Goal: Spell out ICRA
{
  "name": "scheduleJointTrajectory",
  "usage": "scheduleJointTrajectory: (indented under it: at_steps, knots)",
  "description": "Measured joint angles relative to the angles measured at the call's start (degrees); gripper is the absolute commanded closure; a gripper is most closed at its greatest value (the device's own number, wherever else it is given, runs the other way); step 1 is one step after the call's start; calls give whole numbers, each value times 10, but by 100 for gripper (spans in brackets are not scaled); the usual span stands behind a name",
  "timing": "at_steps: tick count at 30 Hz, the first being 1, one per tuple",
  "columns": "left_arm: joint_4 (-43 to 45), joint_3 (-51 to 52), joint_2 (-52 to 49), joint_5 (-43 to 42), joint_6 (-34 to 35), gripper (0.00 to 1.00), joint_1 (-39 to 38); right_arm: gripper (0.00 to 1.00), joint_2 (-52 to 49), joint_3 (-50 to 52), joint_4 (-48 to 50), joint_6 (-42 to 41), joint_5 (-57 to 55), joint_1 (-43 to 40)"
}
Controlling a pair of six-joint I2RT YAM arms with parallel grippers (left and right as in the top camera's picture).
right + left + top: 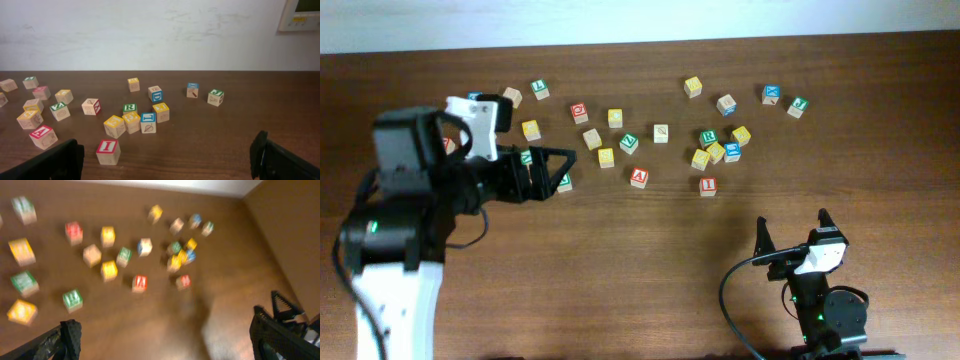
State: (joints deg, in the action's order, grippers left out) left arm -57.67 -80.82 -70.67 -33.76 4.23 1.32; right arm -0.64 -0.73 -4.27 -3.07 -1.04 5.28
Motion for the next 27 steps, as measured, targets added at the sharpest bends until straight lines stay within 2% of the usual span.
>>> scheduleJointTrajectory:
  at_steps: [3,6,12,18,27]
  knots:
    - [-49,-1,-56,36,1,1,-5,2,0,0,0,0,0,0]
    - [-73,-1,-100,119,18,1,-37,2,0,0,0,0,0,0]
    - [-65,-1,-137,265,80,1,-121,2,0,0,0,1,0,0]
    - [-47,-1,-146,289,102,1,-131,2,0,0,0,0,0,0]
    - [-40,-1,-213,309,180,1,-166,2,0,0,0,1,0,0]
